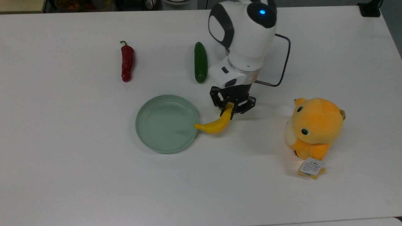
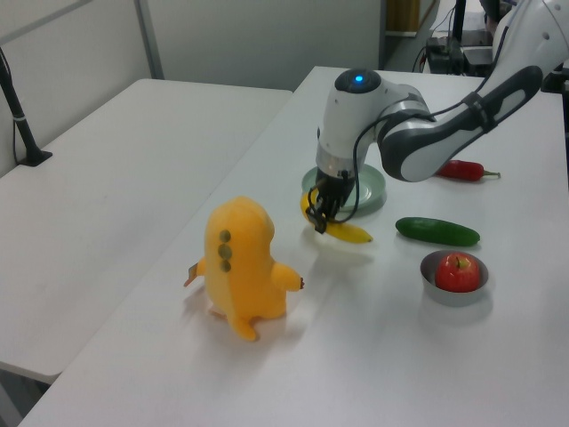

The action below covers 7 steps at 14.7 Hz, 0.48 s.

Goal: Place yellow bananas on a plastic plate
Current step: 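Lift the banana and carry it over the pale green plate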

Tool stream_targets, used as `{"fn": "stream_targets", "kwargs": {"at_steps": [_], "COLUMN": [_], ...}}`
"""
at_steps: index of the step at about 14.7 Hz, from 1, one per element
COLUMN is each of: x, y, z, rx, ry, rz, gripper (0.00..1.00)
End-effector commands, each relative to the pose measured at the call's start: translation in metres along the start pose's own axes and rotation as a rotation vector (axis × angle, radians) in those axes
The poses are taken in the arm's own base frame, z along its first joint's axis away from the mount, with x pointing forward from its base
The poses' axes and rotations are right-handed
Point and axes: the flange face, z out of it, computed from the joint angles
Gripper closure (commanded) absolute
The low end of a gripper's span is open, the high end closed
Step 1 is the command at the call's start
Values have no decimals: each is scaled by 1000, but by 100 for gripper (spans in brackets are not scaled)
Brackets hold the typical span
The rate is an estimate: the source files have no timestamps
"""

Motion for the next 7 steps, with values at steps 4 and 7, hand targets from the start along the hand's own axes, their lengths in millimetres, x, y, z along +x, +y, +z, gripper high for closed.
{"fn": "stream_targets", "kwargs": {"at_steps": [4,7], "x": [54,67], "y": [67,97], "z": [-11,-5], "rx": [-6,-26], "ry": [101,103], "rz": [59,89], "gripper": [100,100]}}
